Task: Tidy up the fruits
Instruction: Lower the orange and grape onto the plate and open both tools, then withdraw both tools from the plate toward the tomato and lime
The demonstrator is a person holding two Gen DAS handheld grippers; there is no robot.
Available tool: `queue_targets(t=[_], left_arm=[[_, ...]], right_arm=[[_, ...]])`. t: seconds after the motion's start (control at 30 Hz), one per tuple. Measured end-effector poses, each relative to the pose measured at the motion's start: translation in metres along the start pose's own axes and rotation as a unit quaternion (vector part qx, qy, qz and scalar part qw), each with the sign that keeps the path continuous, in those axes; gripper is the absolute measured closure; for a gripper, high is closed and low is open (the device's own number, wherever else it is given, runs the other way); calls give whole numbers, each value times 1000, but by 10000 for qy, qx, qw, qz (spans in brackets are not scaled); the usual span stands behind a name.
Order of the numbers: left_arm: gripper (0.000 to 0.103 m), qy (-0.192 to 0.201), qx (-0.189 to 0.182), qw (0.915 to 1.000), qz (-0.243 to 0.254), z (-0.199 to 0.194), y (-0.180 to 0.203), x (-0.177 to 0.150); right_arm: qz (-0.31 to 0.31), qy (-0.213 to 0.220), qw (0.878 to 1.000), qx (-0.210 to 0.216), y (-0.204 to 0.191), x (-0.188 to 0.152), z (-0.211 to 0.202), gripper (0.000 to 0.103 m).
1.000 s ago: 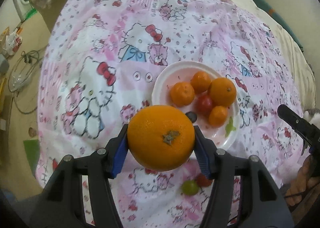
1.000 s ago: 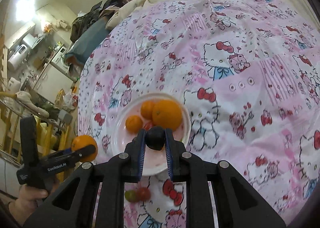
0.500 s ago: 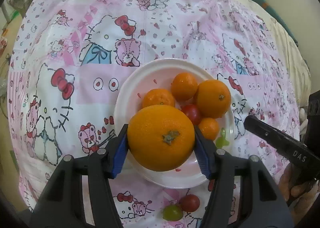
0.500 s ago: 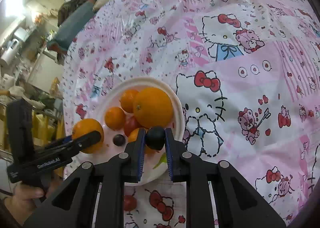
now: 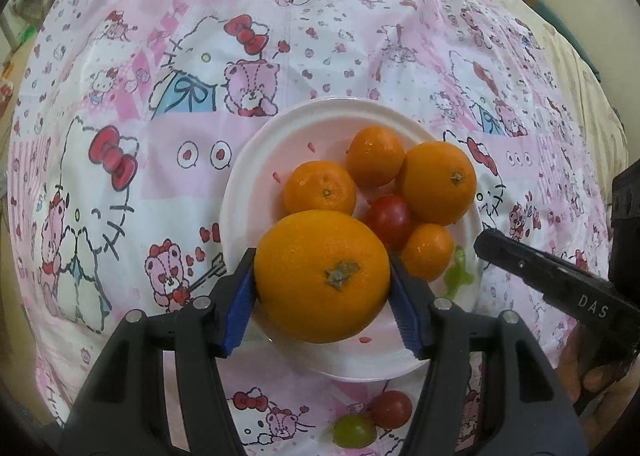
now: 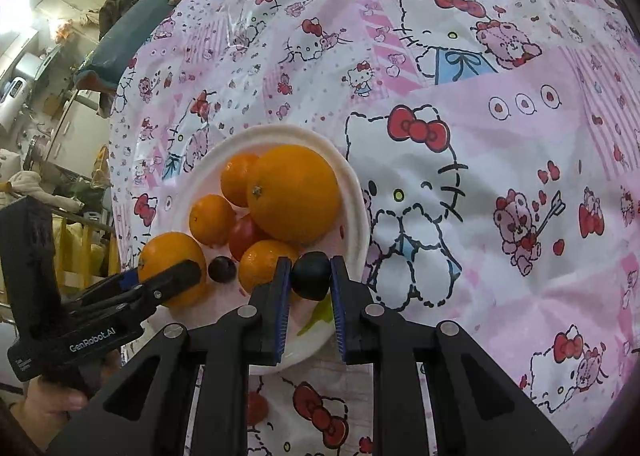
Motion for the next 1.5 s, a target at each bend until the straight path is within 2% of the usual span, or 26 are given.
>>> queue_targets(t=[0.4,0.43,0.47,0.53,0.7,0.8,0.83,0.87,0.93,1.3,1.5], left_arm=[[44,-80,225,9990,390,4,4,-5],[40,-65,214,9990,397,4,4,-5],[29,-27,190,9991,382,2,5,-5],[21,118,165,9991,367,-3,7,-2],[20,229,216,9990,323,-9,4,2],[20,351,219,9986,339,-15,4,4],[20,361,215,9985,348,-16,5,4],[20,372,212,9984,359,-17,5,5],[20,414,211,9983,353,-20,6,5],[20,942,292,9944,384,-54,10,10],[20,1057,389,9928,403,-75,7,4]], right_arm=[[100,18,9999,85,-2,2,2,80],[131,39,9999,100,-1,3,1,80],[140,46,9998,94,0,3,1,79],[161,73,9998,91,1,4,-1,77],[230,261,9993,118,5,10,-12,75],[259,281,9992,151,5,11,-13,66],[281,280,9991,160,6,12,-14,58],[294,306,9990,171,5,12,-14,46],[294,354,9988,151,5,13,-16,37],[302,611,9974,242,1,18,-37,37],[365,783,9956,359,-2,10,-58,37]])
Point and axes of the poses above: each gripper's, at about its wrist camera, not at the fingertips, and z roughly the way its jaws point, y to its right, x to its top, the point moved 8 cm from there along z, roughly the way its jaws point, and after that the axes turned 4 degrees about -x, right-handed, at the moved point
